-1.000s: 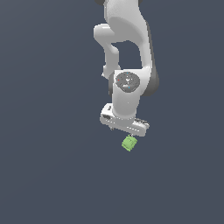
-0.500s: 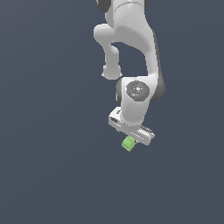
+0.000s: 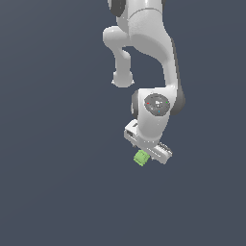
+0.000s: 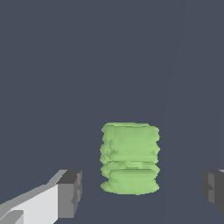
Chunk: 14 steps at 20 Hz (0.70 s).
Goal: Pick up the object and move it to a goal position.
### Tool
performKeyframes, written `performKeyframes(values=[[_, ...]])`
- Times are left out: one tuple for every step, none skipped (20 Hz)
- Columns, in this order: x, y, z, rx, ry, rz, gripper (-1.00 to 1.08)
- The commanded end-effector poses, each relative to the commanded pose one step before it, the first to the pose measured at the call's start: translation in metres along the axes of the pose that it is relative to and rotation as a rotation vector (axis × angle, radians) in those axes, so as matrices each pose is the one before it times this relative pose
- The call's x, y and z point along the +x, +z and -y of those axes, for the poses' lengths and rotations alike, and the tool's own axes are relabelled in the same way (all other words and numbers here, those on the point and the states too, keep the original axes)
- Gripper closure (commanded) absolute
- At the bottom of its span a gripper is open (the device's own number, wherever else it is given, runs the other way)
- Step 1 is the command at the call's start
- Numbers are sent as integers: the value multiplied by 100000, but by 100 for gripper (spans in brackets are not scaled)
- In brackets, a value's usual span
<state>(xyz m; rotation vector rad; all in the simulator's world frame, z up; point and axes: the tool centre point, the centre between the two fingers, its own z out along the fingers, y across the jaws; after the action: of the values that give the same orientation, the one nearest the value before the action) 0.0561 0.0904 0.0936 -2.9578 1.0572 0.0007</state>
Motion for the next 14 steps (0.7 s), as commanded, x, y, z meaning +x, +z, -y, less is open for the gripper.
performKeyframes(values=[[-32, 112, 142, -26, 1202, -57, -92], [-15, 19, 28, -6, 154, -4, -92], [4, 6, 1, -3, 69, -2, -92], [-14, -21, -30, -4, -407, 37, -92], [-2, 40, 1, 0, 0, 0, -92], [-6, 119, 4, 0, 0, 0, -92], [-11, 198, 6, 0, 0, 0, -92], [19, 273, -24, 1, 69, -5, -92], [-21, 353, 9, 0, 0, 0, -92], [8, 427, -22, 1, 69, -5, -92], [-32, 505, 9, 0, 0, 0, -92], [-4, 575, -22, 0, 69, -5, -92], [-8, 608, -23, 0, 69, -5, -92], [-2, 532, -23, 0, 69, -5, -92]])
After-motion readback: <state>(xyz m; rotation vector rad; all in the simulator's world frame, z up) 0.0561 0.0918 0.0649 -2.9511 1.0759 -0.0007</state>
